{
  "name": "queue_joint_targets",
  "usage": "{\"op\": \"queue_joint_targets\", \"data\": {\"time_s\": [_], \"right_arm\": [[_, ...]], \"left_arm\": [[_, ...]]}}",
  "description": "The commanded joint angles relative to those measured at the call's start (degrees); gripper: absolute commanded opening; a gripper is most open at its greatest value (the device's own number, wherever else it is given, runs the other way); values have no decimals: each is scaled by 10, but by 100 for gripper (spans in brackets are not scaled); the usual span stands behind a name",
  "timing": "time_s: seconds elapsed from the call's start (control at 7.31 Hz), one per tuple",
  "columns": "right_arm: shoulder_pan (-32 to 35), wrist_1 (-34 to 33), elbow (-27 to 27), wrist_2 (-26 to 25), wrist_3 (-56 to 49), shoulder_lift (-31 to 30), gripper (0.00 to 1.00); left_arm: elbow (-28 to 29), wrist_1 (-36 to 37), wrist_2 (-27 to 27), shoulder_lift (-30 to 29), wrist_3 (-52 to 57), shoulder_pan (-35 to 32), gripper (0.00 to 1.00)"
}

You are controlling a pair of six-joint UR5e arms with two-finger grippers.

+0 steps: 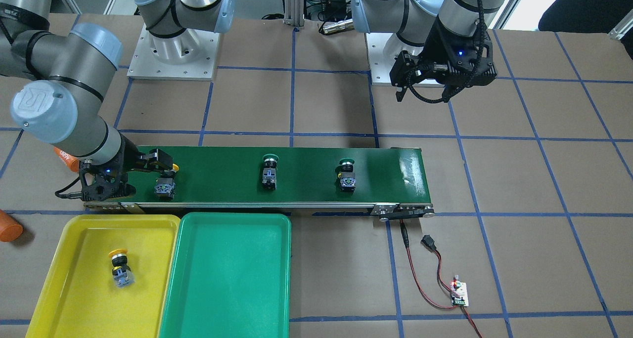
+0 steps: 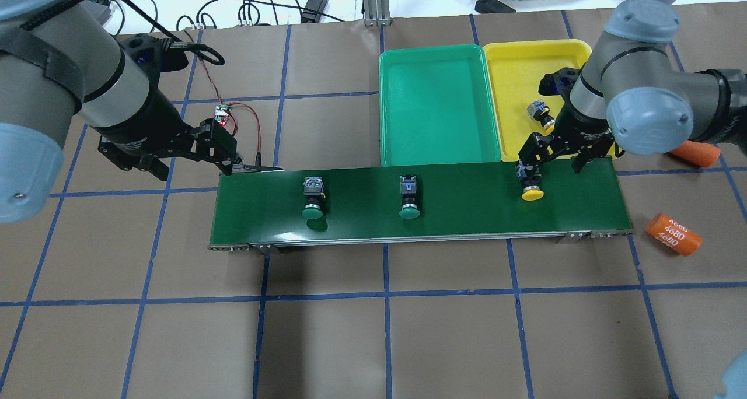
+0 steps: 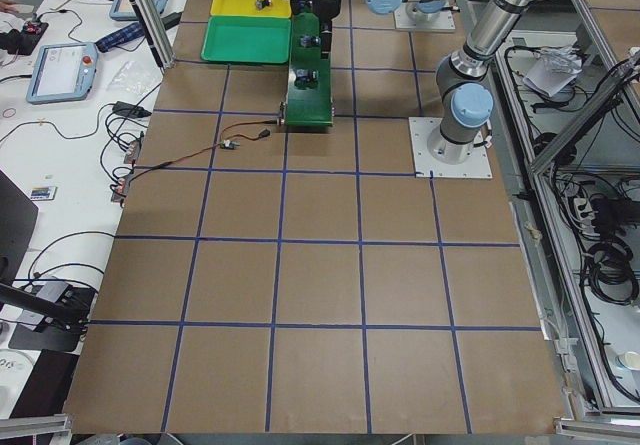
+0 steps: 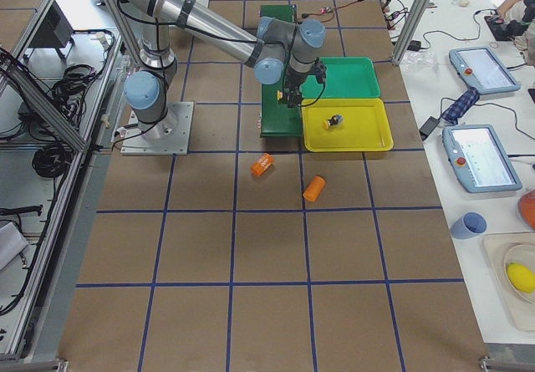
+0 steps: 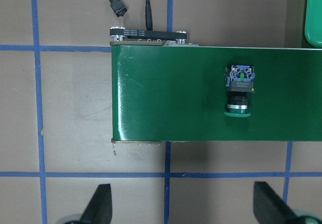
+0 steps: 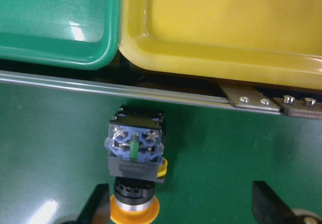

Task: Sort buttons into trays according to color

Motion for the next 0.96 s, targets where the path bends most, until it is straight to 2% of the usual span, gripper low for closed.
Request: {"op": "queue_joint_targets", "data": {"time_s": [0.0, 0.41, 0.55, 0.82], "right_arm": [[0, 0, 0, 0, 0, 1, 100], [0, 1, 0, 0, -2, 10, 100], [0, -5, 0, 1, -4, 21, 78], [0, -7, -1, -1, -6, 24, 41]], "left_arm": [[1, 3, 1, 1, 0, 1, 100], [0, -12, 2, 7, 0, 1, 100], [0, -12, 3, 8, 0, 2, 100], [0, -14, 3, 8, 0, 3, 100]]}}
